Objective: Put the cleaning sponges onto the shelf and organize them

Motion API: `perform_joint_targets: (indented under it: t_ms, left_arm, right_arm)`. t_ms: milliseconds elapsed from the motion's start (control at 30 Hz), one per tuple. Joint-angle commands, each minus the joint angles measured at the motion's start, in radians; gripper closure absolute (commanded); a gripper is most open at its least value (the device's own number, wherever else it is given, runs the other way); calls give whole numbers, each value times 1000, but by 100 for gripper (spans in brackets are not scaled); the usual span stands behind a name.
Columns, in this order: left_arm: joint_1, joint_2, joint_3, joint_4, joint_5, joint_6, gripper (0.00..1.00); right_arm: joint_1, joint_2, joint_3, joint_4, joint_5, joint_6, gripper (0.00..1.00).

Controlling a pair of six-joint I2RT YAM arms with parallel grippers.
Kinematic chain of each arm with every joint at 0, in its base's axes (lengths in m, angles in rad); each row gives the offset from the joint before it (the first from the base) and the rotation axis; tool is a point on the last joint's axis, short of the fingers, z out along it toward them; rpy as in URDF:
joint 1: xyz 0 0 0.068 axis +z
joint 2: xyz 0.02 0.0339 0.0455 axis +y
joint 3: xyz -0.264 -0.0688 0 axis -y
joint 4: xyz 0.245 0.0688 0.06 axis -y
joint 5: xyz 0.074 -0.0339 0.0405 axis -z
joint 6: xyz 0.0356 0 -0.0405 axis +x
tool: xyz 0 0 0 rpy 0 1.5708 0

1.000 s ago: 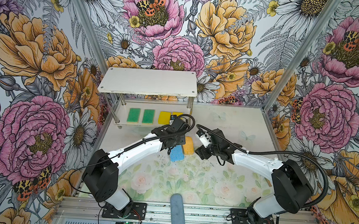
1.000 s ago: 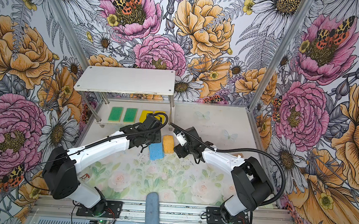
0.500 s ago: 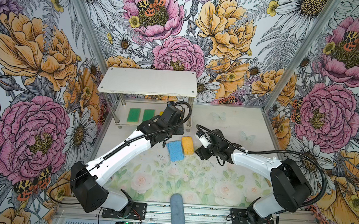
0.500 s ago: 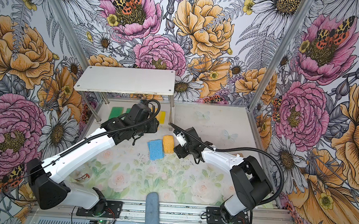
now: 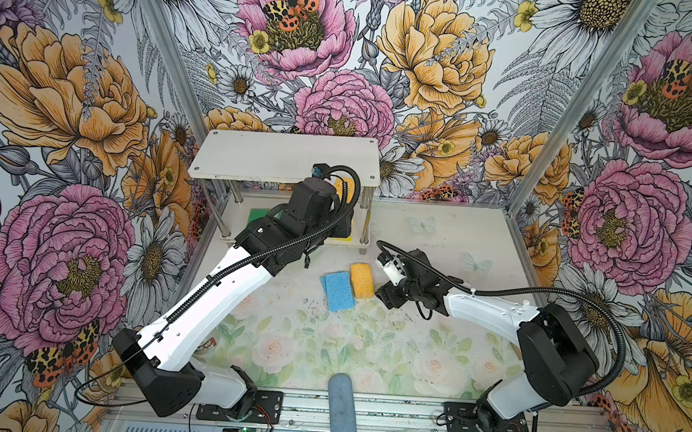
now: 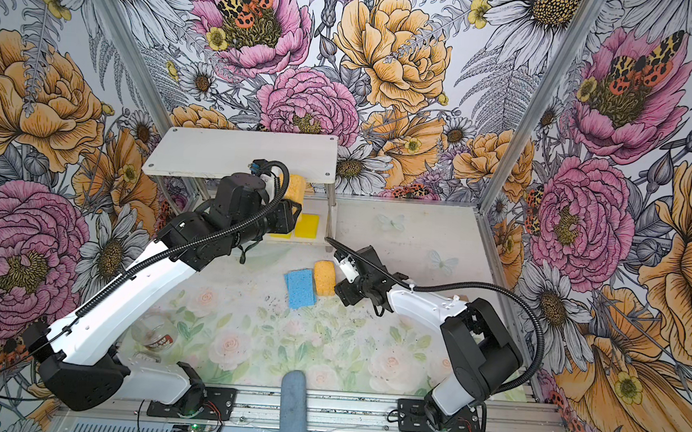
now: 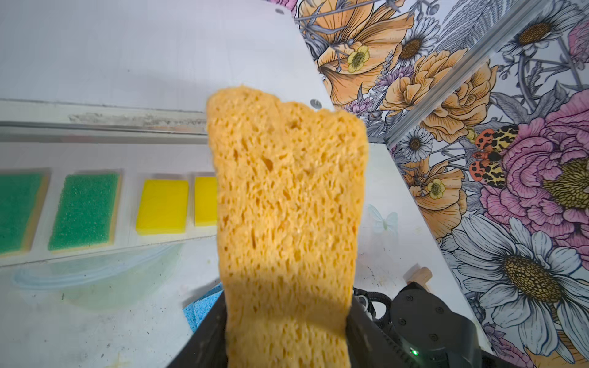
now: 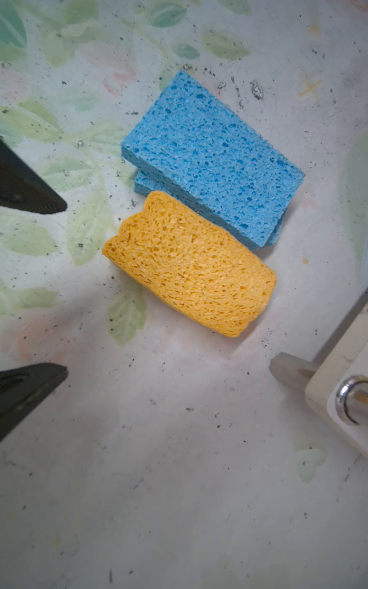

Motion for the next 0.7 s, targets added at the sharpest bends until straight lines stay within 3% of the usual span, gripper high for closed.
perform_joint_targets:
  t_ms: [0, 500, 667]
  left_arm:
    - [14, -2, 72, -11, -23, 62, 53]
    - [27, 170, 372, -19, -163, 229, 49]
    - [51, 269, 494, -26, -156, 253, 49]
  right_arm:
    - [-1, 9, 20, 20, -11, 12, 24]
    - [-1, 22, 13, 25, -1, 15, 24]
    - [-1, 25, 12, 25, -3, 13, 24]
